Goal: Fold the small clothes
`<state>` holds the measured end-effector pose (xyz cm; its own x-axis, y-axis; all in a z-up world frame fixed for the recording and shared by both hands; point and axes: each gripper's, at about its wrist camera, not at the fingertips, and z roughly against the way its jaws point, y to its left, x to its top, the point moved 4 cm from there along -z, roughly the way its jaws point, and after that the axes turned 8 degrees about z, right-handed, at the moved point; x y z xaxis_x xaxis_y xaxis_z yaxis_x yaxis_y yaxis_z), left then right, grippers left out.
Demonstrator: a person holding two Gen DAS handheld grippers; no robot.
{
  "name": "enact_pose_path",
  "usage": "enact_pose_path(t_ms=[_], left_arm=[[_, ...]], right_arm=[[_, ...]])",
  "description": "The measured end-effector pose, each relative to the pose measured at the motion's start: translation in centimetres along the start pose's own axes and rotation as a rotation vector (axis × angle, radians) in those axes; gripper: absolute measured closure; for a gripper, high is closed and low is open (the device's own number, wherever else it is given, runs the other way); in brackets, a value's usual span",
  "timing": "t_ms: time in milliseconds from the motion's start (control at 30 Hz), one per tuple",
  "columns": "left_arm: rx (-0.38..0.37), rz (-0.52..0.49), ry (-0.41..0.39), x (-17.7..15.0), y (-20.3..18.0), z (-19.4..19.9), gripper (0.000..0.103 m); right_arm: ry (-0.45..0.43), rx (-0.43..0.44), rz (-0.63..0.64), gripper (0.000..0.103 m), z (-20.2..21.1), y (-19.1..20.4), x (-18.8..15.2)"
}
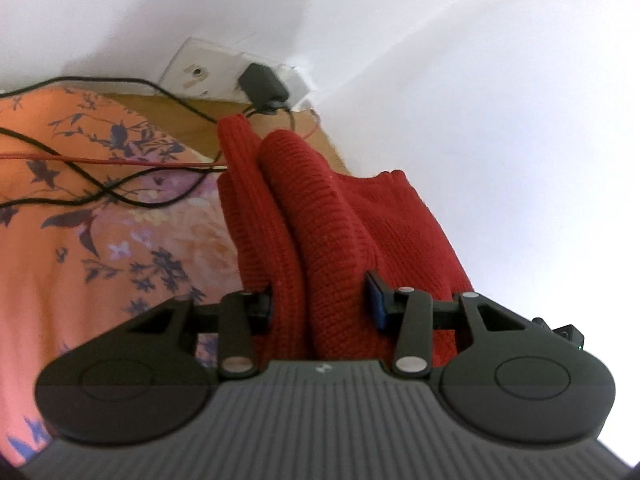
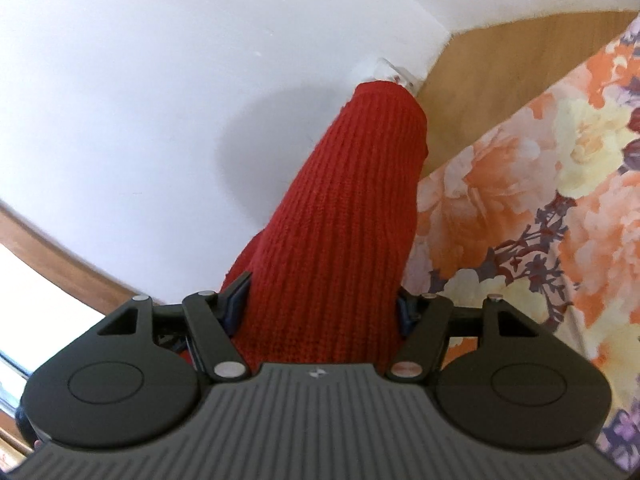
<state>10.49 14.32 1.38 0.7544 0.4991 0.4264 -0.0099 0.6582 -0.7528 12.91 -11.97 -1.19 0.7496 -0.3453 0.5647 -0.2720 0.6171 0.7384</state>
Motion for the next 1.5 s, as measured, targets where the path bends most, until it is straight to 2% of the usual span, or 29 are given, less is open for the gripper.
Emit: enact_pose_path(t_ms=[300, 433, 567, 633, 767, 933, 1033, 1133, 1267, 1433, 1500], left_arm=[[0.034, -0.031, -0.018, -6.0, -4.7, 1.7, 0.06], [0.069, -0.097, -0.004, -9.2, -5.7, 0.9, 0.06], [0.103, -0.149, 0.036, -11.6, -5.0, -1.6, 0.06], [0.112, -0.168, 0.062, -12.7, -4.5, -2.9, 0.064], [0.179, -0.208, 0.099, -14.7, -3.2, -5.3, 0.064], [0.197, -0.221, 0.085, -15.1, -2.1, -5.4, 0.06], [0.228, -0.261, 0.074, -15.0, -2.0, -5.6, 0.052], [0.242, -0.275, 0.062, -14.7, -1.9, -5.9, 0.049], [0.265, -0.252, 0.059, -14.8, -2.5, -5.0, 0.049], [0.297, -0.303, 0.053, -15.9, -4.2, -3.0, 0.052], [0.285, -0.3, 0.047, -16.2, -4.6, -2.0, 0.052]], right_arm=[[0.006, 0.003, 0.062, 0.032, 7.9, 1.0, -1.0], [0.018, -0.02, 0.085, 0.032, 10.5, 0.1, -2.3], [0.034, -0.083, 0.118, 0.032, 12.0, -1.5, -3.9], [0.045, -0.119, 0.126, 0.032, 12.1, -2.6, -4.7], [0.079, -0.198, 0.135, 0.032, 11.6, -5.0, -6.5], [0.093, -0.281, 0.173, 0.03, 11.1, -7.0, -8.8], [0.092, -0.331, 0.215, 0.027, 10.5, -7.4, -10.2], [0.064, -0.338, 0.185, 0.025, 10.4, -7.7, -10.8], [0.073, -0.356, 0.182, 0.025, 10.6, -7.1, -10.4], [0.072, -0.356, 0.201, 0.025, 13.1, -5.8, -10.0], [0.07, -0.34, 0.206, 0.029, 14.3, -5.7, -10.2]])
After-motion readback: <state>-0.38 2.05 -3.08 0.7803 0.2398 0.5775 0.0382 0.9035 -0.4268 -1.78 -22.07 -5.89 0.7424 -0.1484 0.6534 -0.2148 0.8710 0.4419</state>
